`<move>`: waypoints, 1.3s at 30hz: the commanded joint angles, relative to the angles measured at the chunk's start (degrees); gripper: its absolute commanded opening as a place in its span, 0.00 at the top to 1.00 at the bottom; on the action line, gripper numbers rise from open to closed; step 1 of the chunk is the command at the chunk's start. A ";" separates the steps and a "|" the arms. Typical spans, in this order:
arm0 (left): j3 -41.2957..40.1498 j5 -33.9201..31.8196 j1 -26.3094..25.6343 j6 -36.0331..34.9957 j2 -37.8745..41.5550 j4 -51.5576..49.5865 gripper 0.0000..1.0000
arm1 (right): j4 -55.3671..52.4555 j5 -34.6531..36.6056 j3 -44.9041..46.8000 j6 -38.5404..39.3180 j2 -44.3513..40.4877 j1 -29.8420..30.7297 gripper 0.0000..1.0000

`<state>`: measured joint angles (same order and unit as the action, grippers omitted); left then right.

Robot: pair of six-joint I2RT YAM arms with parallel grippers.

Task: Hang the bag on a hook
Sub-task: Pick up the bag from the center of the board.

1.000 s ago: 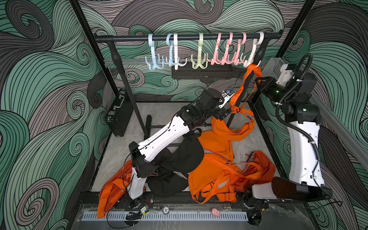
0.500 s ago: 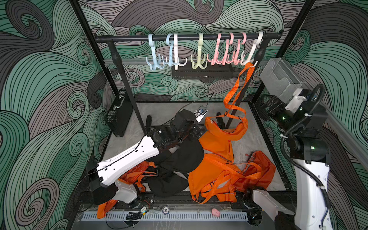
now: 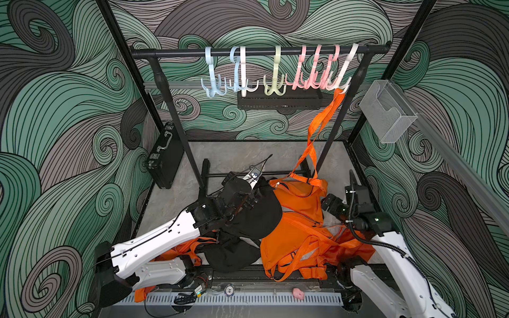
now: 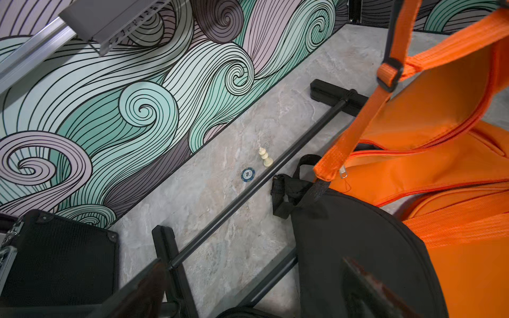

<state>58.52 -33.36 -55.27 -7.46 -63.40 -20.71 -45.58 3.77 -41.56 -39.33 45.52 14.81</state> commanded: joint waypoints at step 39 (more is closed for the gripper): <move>-3.59 -0.48 -0.02 -2.29 4.31 5.28 0.02 | -0.41 17.95 -2.49 -5.02 14.00 27.51 0.94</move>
<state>55.24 -34.26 -55.27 -9.15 -59.99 -16.64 -42.65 21.02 -40.21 -44.60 61.93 41.67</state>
